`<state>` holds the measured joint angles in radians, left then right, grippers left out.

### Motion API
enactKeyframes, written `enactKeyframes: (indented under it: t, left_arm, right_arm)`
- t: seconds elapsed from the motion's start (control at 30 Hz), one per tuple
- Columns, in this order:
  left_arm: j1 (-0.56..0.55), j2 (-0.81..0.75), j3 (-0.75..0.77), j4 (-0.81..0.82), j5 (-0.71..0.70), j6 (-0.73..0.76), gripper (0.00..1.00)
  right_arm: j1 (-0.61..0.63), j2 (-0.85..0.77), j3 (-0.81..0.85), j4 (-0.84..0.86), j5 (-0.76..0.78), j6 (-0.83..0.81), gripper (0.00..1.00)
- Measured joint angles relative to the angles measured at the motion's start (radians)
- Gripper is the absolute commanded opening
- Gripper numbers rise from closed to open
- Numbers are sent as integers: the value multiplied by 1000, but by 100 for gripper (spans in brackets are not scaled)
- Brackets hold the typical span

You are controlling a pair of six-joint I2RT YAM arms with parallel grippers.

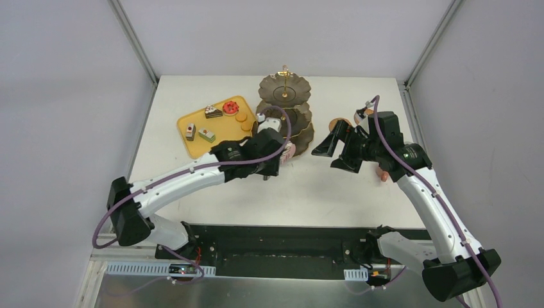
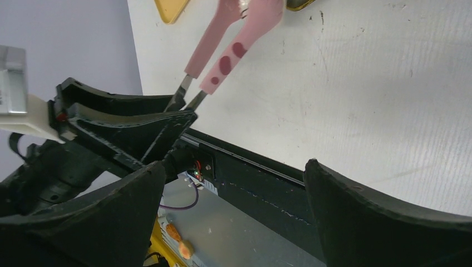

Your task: Serve the afternoon tea

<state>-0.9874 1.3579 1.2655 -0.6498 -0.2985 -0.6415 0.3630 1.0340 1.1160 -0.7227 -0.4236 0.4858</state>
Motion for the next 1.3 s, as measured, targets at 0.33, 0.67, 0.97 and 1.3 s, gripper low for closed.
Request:
enactKeyframes:
  t: [0.33,0.67,0.97,1.3]
  left_arm:
    - [-100,150,0,161,-140,2,28]
    - [-105,305,85,208,-219,16,28]
    - [-102,385,161,221,-253,53,30]
    - [-76,441,192,225,-234,59,40]
  right_arm:
    - [-1,-48,-2,-20,1,0,99]
    - [-2,-89,-2,-40,22,5,99]
    - [-2,-91,-2,-47,24,5,99]
    - [-2,-93,-2,-64,26,4,99]
